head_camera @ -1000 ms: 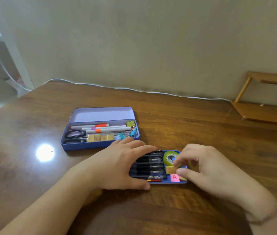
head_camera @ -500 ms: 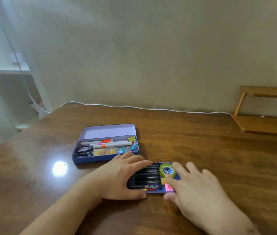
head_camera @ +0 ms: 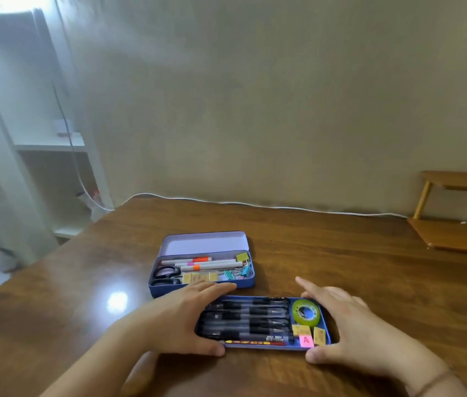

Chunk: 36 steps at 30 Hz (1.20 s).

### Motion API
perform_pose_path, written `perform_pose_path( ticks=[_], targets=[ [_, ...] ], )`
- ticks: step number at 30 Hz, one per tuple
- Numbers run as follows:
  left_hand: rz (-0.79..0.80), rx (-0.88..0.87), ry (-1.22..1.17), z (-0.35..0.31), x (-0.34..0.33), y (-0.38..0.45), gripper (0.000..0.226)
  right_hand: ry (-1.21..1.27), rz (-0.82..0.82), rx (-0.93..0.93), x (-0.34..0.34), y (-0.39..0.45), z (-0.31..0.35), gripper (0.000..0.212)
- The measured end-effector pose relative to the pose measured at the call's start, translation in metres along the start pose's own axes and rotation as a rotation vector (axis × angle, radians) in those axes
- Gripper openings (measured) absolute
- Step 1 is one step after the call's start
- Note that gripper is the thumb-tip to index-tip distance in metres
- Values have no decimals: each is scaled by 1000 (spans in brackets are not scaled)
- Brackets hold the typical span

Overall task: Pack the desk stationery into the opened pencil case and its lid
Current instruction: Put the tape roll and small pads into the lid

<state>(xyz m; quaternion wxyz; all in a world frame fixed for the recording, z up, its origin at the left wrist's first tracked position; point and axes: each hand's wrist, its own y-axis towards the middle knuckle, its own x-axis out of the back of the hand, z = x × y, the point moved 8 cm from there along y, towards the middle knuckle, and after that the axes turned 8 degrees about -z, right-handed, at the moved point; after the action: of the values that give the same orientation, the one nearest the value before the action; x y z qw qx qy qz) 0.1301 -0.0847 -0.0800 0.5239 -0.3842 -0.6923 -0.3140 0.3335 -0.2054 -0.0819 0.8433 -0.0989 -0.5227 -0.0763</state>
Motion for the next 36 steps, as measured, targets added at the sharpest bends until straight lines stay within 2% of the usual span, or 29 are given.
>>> perform_pose_path(
  ticks=[6,11,15,21,27,31,36],
  targets=[
    [-119,-58,-62,16,19,-8,95,56,3,55,11,11,23,109],
    [-252,19,-127,70,57,-16,89,68,-48,161,21,56,65,108],
    [-259,126,-160,111,65,-10,91,115,-64,177,8,102,80,107],
    [-238,192,-173,142,53,3,91,135,-52,172,-10,131,83,98],
    [-255,197,-161,150,51,0,97,157,12,169,-15,139,82,95],
    [-279,204,-205,149,49,0,100,89,-8,184,-15,139,76,88],
    [-232,221,-227,149,41,3,106,95,-34,194,-13,139,68,87]
  ],
)
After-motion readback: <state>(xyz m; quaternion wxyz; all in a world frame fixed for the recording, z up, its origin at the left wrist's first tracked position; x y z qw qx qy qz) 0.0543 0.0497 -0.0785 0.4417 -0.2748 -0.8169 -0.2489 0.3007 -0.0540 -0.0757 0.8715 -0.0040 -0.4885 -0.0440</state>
